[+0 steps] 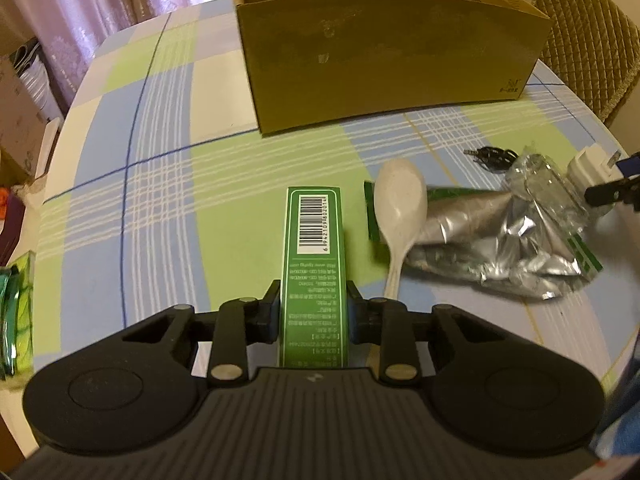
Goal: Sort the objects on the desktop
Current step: 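Grasp the green box with the left tool while the right tool approaches the white charger, then carry the green box with the left tool while the right tool carries the white charger into the cardboard box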
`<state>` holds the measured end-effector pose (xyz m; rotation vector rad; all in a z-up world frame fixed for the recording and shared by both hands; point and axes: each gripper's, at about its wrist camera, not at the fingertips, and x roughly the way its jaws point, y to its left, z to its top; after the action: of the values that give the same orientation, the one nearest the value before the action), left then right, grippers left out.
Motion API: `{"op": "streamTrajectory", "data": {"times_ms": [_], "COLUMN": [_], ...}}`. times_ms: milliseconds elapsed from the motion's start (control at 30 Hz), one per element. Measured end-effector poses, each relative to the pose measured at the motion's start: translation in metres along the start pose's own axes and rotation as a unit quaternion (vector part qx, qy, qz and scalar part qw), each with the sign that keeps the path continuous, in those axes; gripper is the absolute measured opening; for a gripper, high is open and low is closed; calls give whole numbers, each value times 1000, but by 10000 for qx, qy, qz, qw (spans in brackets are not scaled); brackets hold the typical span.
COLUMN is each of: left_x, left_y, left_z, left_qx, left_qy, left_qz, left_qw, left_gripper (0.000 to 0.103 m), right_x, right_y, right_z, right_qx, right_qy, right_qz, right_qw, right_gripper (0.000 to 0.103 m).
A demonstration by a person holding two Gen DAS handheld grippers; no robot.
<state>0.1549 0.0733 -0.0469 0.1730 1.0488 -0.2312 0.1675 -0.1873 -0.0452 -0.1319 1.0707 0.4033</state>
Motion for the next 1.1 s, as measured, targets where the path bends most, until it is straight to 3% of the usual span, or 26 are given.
{"op": "streamTrajectory", "data": {"times_ms": [333, 700, 1100], "left_x": [-10, 9, -21], "left_y": [-7, -8, -8], "left_z": [-22, -11, -20], "left_qx": [-16, 162, 52], "left_qy": [159, 345, 126], "left_qz": [93, 110, 190], "left_qw": [9998, 9992, 9997], "left_gripper": [25, 26, 25], "right_x": [-16, -9, -25], "right_y": [10, 11, 19], "right_z": [-9, -10, -14], "right_qx": [-41, -96, -151], "right_qy": [-120, -15, -289], "right_qz": [-9, -69, -206], "right_qw": [9999, 9999, 9993], "right_gripper": [61, 61, 61]}}
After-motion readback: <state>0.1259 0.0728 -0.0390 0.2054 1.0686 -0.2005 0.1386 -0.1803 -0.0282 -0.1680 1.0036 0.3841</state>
